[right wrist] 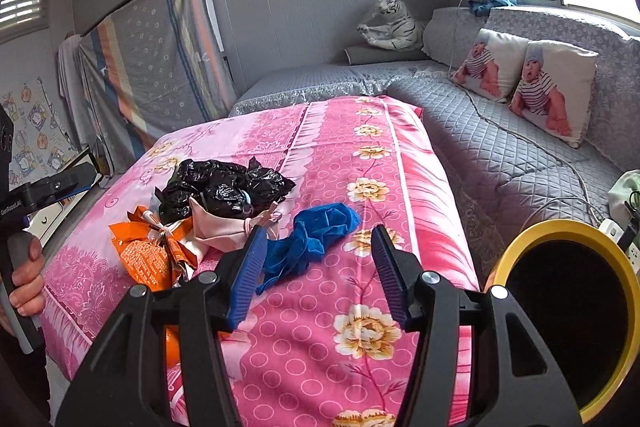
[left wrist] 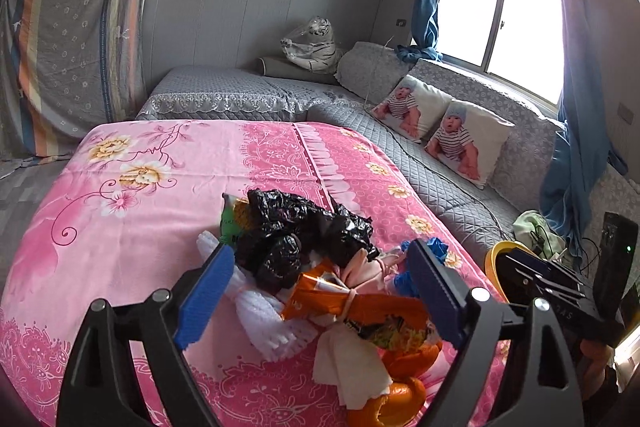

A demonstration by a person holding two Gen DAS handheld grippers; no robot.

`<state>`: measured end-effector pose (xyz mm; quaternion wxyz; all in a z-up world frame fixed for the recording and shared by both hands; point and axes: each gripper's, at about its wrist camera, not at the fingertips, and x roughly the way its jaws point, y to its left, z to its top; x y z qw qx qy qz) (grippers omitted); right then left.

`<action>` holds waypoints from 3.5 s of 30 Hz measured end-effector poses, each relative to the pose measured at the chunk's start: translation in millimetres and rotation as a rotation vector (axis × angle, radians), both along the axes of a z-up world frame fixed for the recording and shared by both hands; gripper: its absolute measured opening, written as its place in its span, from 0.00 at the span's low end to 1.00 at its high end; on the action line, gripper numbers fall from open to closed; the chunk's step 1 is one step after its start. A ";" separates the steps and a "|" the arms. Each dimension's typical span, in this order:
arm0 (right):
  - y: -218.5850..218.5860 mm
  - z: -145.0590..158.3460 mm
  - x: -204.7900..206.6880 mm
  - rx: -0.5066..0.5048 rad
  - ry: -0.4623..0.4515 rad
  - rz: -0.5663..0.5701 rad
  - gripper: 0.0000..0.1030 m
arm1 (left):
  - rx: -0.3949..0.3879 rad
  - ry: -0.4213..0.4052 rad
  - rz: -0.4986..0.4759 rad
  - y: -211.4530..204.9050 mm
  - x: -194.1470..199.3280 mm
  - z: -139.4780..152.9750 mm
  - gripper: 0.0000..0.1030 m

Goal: Collect trash
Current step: 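Lower the right tool onto the blue glove and close it, then close the left tool on the orange snack wrapper and tissue, then carry the orange wrapper and blue glove over the yellow-rimmed bin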

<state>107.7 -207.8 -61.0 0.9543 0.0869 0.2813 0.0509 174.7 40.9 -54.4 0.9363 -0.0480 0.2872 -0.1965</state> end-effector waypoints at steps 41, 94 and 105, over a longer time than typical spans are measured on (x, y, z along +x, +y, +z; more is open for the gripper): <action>-1.8 -57.3 110.3 0.097 0.215 0.060 0.53 | 0.145 0.083 -0.089 -75.7 -4.0 -43.1 0.82; 4.3 -28.6 85.9 0.060 0.176 0.048 0.18 | 0.026 0.092 0.083 0.5 -6.0 -5.1 0.26; -7.6 -19.0 72.5 0.073 0.150 0.030 0.18 | 0.043 0.073 0.072 -9.1 -9.5 4.4 0.26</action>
